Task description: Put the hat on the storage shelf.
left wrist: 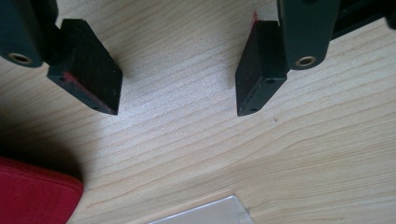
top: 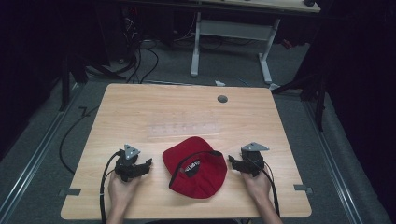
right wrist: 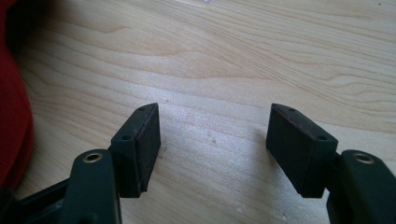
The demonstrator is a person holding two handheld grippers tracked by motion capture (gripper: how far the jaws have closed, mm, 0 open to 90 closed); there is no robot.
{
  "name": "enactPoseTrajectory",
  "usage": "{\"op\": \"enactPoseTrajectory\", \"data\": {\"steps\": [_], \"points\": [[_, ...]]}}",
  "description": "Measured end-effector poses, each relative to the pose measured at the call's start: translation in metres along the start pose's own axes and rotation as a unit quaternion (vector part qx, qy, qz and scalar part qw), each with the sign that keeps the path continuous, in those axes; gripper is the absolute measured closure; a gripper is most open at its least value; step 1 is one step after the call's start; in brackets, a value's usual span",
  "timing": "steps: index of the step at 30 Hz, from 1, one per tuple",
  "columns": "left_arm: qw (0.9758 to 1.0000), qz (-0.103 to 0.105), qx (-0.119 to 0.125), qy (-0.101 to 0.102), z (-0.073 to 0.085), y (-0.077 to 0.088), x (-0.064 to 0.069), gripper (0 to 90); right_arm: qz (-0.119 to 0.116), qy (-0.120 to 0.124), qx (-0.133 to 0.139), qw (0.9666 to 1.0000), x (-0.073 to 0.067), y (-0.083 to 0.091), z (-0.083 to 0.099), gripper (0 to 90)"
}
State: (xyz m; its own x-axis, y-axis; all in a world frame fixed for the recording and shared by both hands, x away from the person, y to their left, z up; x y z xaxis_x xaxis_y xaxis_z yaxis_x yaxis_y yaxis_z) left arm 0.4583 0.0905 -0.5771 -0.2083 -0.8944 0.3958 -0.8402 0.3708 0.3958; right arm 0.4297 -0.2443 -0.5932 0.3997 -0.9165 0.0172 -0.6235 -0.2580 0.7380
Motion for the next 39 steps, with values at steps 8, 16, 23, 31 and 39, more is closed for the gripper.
{"op": "enactPoseTrajectory", "data": {"steps": [8, 16, 23, 31, 39], "points": [[1.0, 0.002, -0.002, -0.001, 0.0005, 0.0, 0.0006, 30.6, 0.0, 0.0, 0.0, 1.0, 0.0, -0.0001, -0.0001, 35.4], [1.0, 0.003, -0.003, -0.003, 0.001, 0.0001, 0.0007, 29.8, 0.001, 0.001, 0.0, 1.0, 0.0004, -0.0001, -0.0001, 35.3], [1.0, 0.003, -0.003, -0.003, 0.001, 0.0002, 0.0007, 29.7, 0.002, -0.002, -0.001, 1.0, 0.0005, 0.0, 0.0, 35.2], [1.0, 0.003, -0.003, -0.003, 0.001, 0.0002, 0.0008, 29.6, 0.002, -0.003, 0.0, 1.0, 0.0013, 0.0001, 0.0, 35.6], [1.0, 0.003, -0.004, -0.004, 0.0011, 0.0002, 0.0008, 29.5, -0.01, -0.024, 0.003, 0.9996, 0.0052, 0.0042, 0.0022, 38.6]]}}
Point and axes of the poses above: each handheld gripper's, and its own axes: y roughly backward along the jaws, z roughly out of its underside, x roughly to its right, the point moved 9 cm from there along -y, roughly forward along the jaws, and after that the axes turned 4 degrees about -x, right-handed, at the moved point
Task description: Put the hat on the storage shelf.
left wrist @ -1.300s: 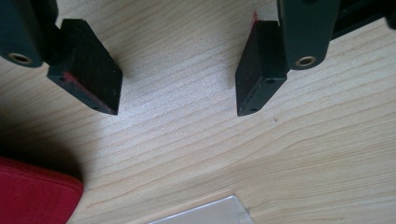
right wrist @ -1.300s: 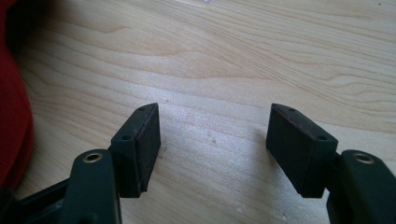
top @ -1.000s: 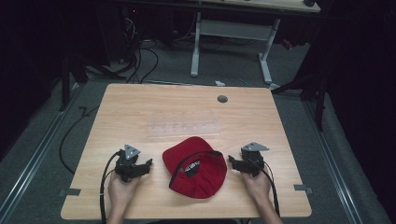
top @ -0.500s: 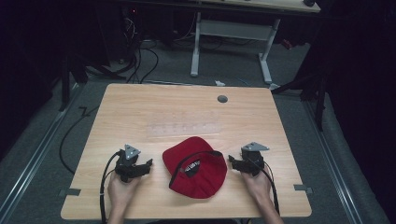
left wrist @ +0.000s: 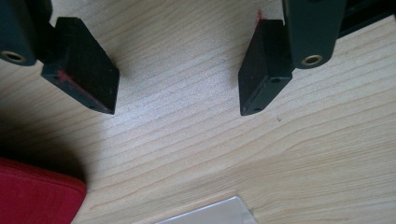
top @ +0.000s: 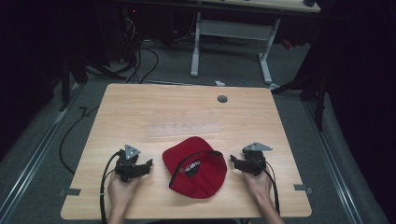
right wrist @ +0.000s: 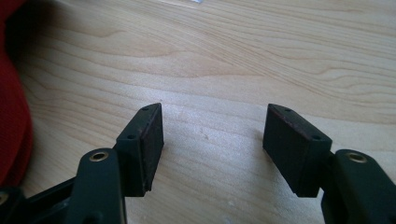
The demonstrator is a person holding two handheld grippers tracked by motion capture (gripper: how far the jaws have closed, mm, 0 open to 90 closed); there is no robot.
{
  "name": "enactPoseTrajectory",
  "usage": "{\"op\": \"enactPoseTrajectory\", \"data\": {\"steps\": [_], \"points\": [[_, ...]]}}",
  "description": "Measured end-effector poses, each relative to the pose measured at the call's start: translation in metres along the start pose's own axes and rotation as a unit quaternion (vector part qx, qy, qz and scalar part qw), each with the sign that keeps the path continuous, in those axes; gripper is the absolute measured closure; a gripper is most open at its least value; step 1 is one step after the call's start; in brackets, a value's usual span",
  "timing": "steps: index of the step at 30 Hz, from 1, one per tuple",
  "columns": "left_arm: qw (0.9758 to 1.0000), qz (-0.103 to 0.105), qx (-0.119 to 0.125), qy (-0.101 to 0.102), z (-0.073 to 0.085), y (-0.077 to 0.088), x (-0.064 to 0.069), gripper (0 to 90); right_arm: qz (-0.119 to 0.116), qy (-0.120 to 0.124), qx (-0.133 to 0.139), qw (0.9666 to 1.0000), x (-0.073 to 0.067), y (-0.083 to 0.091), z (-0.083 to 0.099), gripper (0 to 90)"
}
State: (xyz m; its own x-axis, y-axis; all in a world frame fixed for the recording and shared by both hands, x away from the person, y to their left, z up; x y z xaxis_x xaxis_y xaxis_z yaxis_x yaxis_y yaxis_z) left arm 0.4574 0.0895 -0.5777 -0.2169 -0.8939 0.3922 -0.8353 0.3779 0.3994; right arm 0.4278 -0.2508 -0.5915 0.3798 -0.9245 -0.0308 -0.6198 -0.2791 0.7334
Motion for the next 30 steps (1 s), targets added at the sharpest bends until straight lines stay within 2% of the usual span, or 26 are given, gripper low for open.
{"op": "enactPoseTrajectory", "data": {"steps": [10, 11, 13, 19, 20, 23, 30], "points": [[1.0, 0.0, -0.001, 0.0, 0.0, 0.0, 0.0, 29.2, -0.024, -0.013, 0.02, 0.9994, -0.003, 0.019, 0.003, 39.9], [1.0, 0.001, -0.001, 0.0, 0.0, 0.0, 0.0, 29.1, -0.032, -0.014, 0.032, 0.9989, -0.005, 0.025, 0.002, 39.6], [1.0, 0.001, -0.001, 0.0, 0.0, 0.0, 0.0, 29.1, -0.043, -0.017, 0.04, 0.9981, -0.009, 0.03, 0.002, 39.0], [1.0, -0.001, 0.0, 0.001, 0.0, 0.0, 0.0, 27.9, -0.056, 0.002, 0.061, 0.9966, -0.021, 0.043, 0.0, 37.6], [1.0, -0.002, 0.0, 0.001, 0.0, 0.0, 0.0, 27.7, -0.068, 0.009, 0.071, 0.9951, -0.029, 0.048, -0.001, 37.0], [1.0, -0.002, 0.0, 0.001, 0.0, 0.0, 0.0, 27.7, -0.084, 0.017, 0.079, 0.9932, -0.037, 0.05, -0.003, 36.6], [1.0, -0.002, 0.0, 0.001, 0.0, 0.0, 0.0, 27.7, -0.108, 0.037, 0.069, 0.991, -0.056, 0.044, -0.01, 35.9]]}}
Point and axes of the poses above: each handheld gripper's, and its own axes: y roughly backward along the jaws, z roughly out of its underside, x roughly to its right, the point moved 9 cm from there along -y, roughly forward along the jaws, and after that the axes turned 4 degrees about -x, right-handed, at the moved point
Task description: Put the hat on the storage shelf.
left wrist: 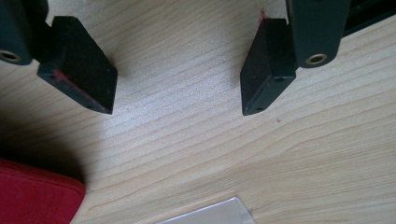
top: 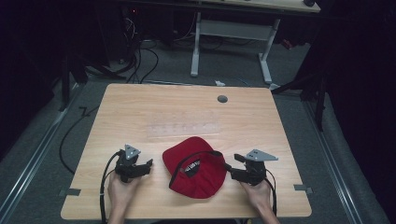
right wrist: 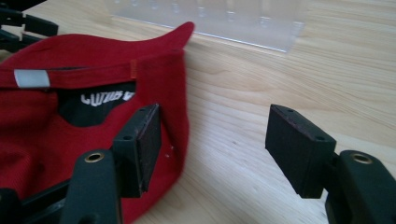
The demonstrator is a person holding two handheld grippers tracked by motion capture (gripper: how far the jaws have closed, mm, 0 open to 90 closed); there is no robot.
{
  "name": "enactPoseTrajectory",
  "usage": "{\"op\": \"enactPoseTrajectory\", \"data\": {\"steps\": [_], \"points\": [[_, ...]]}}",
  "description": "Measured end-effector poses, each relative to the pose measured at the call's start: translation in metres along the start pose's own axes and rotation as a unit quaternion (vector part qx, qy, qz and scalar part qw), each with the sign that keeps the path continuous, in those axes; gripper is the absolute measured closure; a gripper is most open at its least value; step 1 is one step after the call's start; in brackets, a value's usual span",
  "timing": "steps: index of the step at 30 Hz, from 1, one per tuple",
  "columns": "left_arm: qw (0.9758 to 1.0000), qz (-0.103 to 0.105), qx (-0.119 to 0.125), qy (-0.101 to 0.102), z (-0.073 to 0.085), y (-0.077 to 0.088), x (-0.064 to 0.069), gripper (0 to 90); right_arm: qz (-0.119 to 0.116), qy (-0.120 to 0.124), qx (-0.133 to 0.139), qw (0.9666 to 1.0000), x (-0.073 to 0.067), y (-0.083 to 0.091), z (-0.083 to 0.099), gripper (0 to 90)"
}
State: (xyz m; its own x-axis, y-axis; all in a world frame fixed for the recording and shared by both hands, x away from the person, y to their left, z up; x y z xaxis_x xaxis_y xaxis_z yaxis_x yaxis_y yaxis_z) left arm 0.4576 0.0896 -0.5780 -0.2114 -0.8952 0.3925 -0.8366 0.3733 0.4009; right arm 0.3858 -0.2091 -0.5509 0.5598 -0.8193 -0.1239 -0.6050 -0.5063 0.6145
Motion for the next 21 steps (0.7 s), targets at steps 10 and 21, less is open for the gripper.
{"op": "enactPoseTrajectory", "data": {"steps": [10, 21], "points": [[1.0, 0.0, 0.0, 0.0, 0.0, 0.0, 0.0, 27.6, -0.024, 0.021, -0.023, 0.9992, -0.016, -0.032, -0.012, 35.3], [1.0, 0.0, 0.0, 0.0, 0.0, 0.0, 0.0, 27.6, -0.032, 0.013, -0.046, 0.9983, -0.017, -0.059, -0.012, 38.1]]}}
Point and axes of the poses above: each handheld gripper's, and its own axes: y roughly backward along the jaws, z roughly out of its underside, x roughly to its right, the point moved 9 cm from there along -y, roughly forward along the jaws, and after that the axes turned 4 degrees about -x, right-handed, at the moved point
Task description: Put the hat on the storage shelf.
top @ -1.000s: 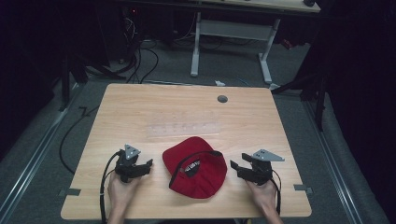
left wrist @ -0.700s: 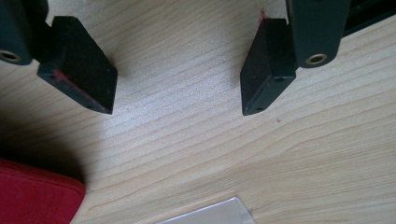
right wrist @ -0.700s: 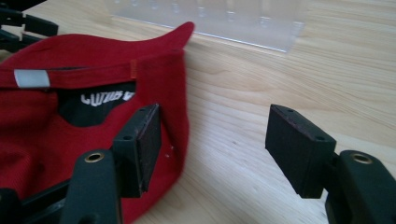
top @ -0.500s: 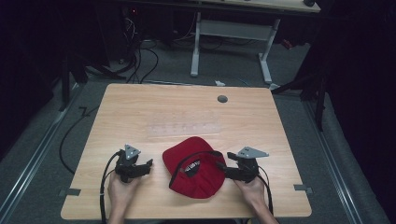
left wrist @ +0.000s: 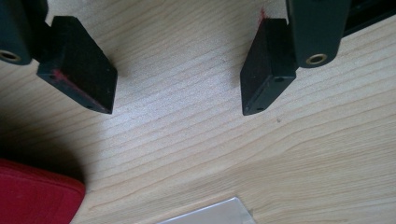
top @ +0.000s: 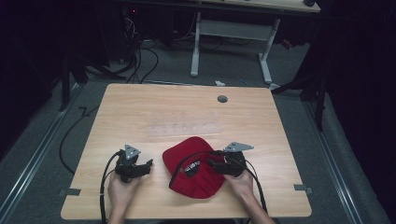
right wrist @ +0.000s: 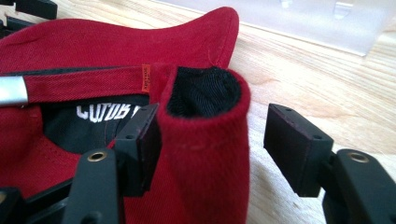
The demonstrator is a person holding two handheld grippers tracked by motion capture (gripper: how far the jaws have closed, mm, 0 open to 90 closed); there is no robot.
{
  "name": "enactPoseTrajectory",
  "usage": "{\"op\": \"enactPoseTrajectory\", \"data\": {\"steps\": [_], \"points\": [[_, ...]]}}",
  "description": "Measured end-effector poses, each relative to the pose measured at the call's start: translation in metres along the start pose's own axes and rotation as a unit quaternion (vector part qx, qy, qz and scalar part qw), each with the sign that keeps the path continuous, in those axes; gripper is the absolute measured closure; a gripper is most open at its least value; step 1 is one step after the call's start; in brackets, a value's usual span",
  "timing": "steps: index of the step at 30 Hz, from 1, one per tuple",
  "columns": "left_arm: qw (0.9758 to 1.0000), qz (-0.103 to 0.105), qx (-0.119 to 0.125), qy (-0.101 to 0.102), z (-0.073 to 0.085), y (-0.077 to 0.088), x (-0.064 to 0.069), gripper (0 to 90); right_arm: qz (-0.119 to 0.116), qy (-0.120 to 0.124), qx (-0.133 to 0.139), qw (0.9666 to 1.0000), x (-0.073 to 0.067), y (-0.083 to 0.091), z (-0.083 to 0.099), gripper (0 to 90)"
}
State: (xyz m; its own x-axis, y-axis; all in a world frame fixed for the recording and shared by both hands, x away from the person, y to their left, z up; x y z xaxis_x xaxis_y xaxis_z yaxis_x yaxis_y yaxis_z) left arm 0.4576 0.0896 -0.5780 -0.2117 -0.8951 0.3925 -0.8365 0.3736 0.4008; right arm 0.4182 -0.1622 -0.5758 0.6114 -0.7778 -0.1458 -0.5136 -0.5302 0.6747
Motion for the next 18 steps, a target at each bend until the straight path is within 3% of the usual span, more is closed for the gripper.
{"op": "enactPoseTrajectory", "data": {"steps": [6, 11, 13, 18], "points": [[1.0, 0.0, 0.0, 0.0, 0.0, 0.0, 0.0, 27.5, 0.007, 0.01, -0.013, 0.9998, -0.002, -0.008, -0.003, 38.3], [1.0, 0.0, 0.0, 0.0, 0.0, 0.0, 0.0, 27.5, -0.007, -0.001, -0.023, 0.9997, -0.003, -0.013, -0.002, 43.0], [1.0, 0.0, 0.0, 0.0, 0.0, 0.0, 0.0, 27.5, -0.01, -0.001, -0.027, 0.9996, -0.003, -0.014, 0.0, 47.4], [1.0, 0.0, 0.0, 0.0, 0.0, 0.0, 0.0, 27.5, -0.006, 0.026, -0.026, 0.9993, -0.008, -0.015, 0.0, 63.7]]}}
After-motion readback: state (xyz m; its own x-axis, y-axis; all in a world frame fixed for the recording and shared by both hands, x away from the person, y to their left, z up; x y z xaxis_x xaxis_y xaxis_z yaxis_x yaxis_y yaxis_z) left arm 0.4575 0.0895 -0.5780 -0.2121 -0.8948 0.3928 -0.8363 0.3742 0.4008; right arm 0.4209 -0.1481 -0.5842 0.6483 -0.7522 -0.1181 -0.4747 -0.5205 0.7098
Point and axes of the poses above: each handheld gripper's, and its own axes: y roughly backward along the jaws, z roughly out of its underside, x roughly to its right, the point moved 9 cm from there along -y, roughly forward along the jaws, and after that the axes turned 4 degrees about -x, right-handed, at the moved point
